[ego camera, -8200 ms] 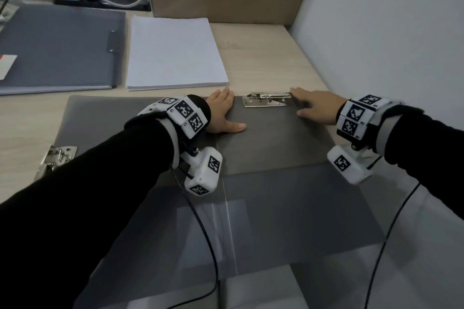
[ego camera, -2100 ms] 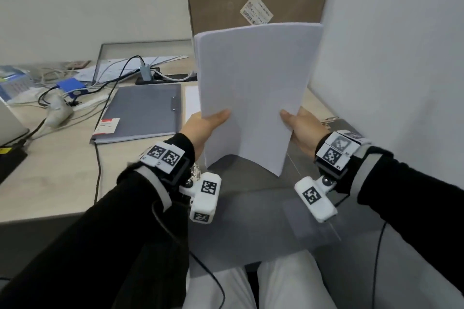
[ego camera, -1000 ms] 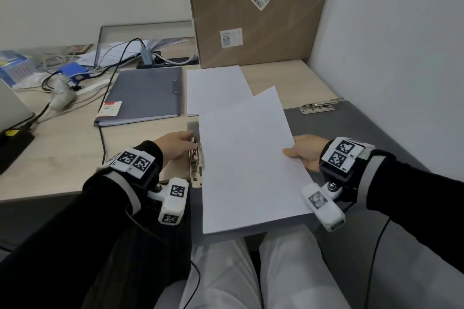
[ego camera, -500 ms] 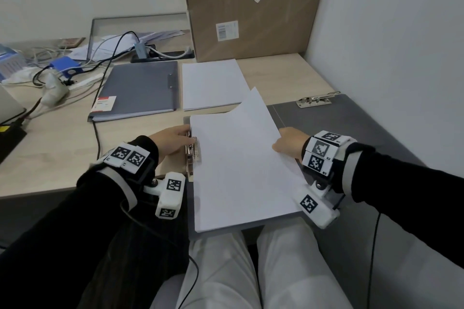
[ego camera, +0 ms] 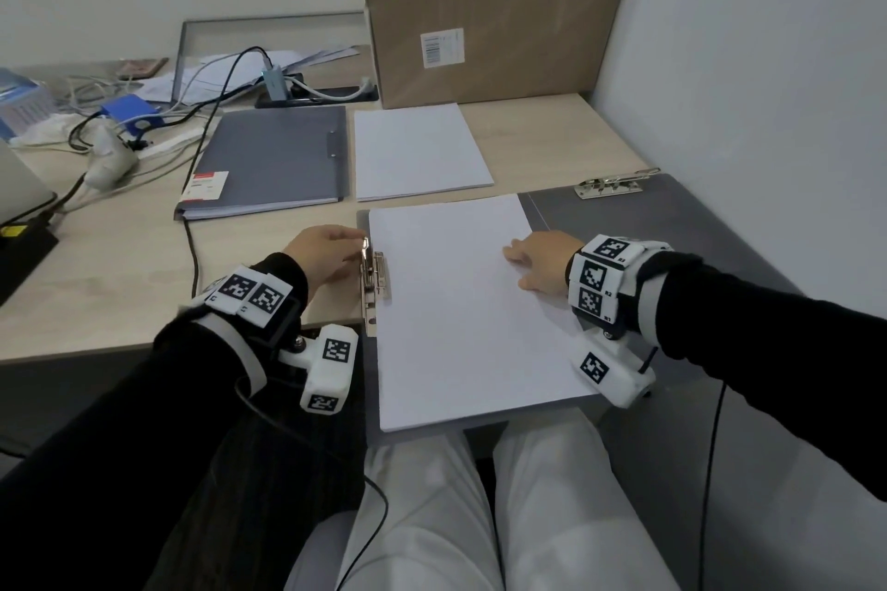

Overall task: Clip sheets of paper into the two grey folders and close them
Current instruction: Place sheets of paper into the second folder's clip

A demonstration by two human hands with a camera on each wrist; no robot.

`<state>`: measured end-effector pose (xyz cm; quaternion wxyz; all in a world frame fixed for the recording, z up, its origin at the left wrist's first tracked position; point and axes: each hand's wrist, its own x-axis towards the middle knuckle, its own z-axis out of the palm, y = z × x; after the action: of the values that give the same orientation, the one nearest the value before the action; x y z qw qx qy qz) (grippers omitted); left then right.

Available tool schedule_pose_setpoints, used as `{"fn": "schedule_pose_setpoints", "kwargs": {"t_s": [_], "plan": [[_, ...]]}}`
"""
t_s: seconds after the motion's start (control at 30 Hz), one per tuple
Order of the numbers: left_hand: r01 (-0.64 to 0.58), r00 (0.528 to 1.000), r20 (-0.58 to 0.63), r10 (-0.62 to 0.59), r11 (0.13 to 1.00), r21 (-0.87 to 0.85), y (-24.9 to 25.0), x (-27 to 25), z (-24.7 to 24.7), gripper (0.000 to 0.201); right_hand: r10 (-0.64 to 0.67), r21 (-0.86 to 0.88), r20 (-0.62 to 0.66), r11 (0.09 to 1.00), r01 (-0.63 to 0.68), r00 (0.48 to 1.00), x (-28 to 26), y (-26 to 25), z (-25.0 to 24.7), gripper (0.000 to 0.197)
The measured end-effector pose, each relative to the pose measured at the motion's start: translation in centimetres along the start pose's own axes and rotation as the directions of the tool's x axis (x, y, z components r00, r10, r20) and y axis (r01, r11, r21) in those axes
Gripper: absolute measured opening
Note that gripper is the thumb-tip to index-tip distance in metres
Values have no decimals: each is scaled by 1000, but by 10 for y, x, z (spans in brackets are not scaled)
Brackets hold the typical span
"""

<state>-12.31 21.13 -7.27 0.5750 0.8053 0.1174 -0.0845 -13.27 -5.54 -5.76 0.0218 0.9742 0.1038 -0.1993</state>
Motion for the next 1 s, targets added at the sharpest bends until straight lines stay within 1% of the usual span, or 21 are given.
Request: {"fn": "schedule_pose_setpoints", "kwargs": {"t_s": [0.03,0.1,0.13,0.17,0.23,0.3,0.4,0.43,0.47,0.5,0.53,0.6,0.63,0.67,0.7,0.73,0.77,0.87,0.93,1.0], "plan": [[1,1000,-4,-1,999,-47,1,-1,-2,16,-2,-4,-2,1000,2,1000,0,1,-1,44],[-2,1000,12,3,994,-111,3,-4,-6,10,-7,-18,-11,1000,7,1000,0,1,-2,47],[2,999,39,3,991,-132,5,-5,-10,10,-11,-20,-19,1000,11,1000,0,2,-3,47],[9,997,78,1,992,-126,6,-6,-14,14,-15,-23,-21,1000,14,1000,1,1,-3,46],[20,987,162,-13,999,-42,10,-8,-23,20,-18,-20,-21,1000,17,1000,1,1,-2,46],[25,970,241,-35,999,43,15,-11,-29,20,-19,-13,-24,1000,19,1000,1,2,-2,46],[26,927,371,-57,996,86,13,-15,-32,17,-14,-9,-37,1000,14,999,-2,0,-2,46],[22,906,419,-65,994,108,11,-16,-31,20,-13,-16,-42,1000,12,999,-2,0,-3,46],[6,882,466,-68,991,134,8,-18,-29,31,-12,-22,-43,1000,11,999,-3,-1,-3,46],[-23,860,505,-66,986,168,6,-18,-27,50,-12,-27,-42,1000,11,999,-3,-1,-3,45],[-53,844,533,-63,979,199,4,-20,-26,74,-13,-30,-44,999,12,999,-4,-2,-3,45],[-78,833,546,-87,960,271,0,-20,-26,119,-13,-31,-55,999,11,998,-4,-2,-3,44],[-93,827,553,-103,945,315,-1,-21,-27,135,-14,-30,-59,999,12,998,-4,-1,-3,44],[-121,817,564,-120,921,370,-2,-22,-28,145,-16,-29,-60,999,14,998,-3,-1,-3,44],[-160,808,572,-139,883,441,-2,-24,-28,149,-18,-27,-57,999,17,998,-3,0,-3,44],[-198,804,572,-159,836,511,-2,-26,-27,149,-20,-26,-56,999,19,998,-3,1,-3,45],[-217,809,561,-176,798,563,-3,-28,-25,145,-19,-23,-56,1000,18,998,-3,1,-3,45],[-213,856,493,-157,762,612,-8,-30,-18,114,-21,-12,-67,1000,20,998,-3,3,-2,45],[-239,884,451,-122,713,660,-10,-30,-13,111,-23,-6,-74,1000,23,997,-3,4,-2,46],[-302,902,427,-64,614,729,-9,-32,-8,113,-25,6,-75,1000,25,997,-5,4,-4,46]]}}
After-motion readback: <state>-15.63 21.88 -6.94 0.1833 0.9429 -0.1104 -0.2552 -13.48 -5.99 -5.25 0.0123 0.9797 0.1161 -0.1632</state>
